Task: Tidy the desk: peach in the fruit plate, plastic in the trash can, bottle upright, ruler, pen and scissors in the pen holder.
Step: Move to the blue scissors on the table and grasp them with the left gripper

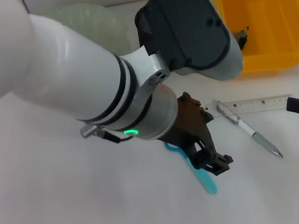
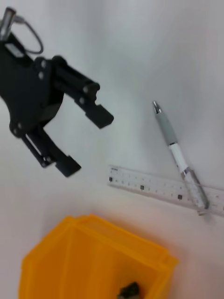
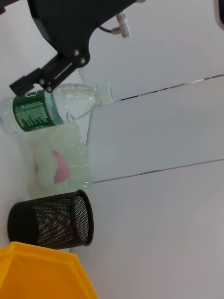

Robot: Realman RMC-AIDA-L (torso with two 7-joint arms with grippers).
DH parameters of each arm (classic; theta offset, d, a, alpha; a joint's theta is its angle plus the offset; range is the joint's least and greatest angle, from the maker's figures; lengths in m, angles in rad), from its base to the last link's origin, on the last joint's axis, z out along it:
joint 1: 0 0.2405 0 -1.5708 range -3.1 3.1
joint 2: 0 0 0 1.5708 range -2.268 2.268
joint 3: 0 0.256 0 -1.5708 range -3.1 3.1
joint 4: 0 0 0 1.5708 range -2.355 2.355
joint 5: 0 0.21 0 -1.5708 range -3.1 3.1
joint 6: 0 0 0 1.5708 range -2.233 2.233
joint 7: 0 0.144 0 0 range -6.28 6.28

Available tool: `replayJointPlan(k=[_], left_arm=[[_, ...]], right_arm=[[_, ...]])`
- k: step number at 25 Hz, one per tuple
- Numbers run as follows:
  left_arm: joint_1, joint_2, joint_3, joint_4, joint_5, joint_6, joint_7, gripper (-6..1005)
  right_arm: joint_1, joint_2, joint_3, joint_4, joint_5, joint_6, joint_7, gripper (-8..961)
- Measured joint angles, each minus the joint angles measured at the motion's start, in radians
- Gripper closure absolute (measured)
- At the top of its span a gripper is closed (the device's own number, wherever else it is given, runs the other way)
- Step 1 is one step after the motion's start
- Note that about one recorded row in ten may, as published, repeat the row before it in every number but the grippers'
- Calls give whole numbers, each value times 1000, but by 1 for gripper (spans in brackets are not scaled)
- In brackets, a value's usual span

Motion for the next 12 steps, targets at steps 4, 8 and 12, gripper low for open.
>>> replayJointPlan(k=[4,8,12], left_arm=[[-84,0,-11,-47,-10,37,196,226],[-121,0,-3,-51,-10,56,338,229],[-148,0,7,-51,-10,68,549,231]], right_arm=[[-5,1,3,11,3,-3,11,126],[-7,2,6,12,4,-11,32,126],[-13,-1,13,7,5,-34,51,126]])
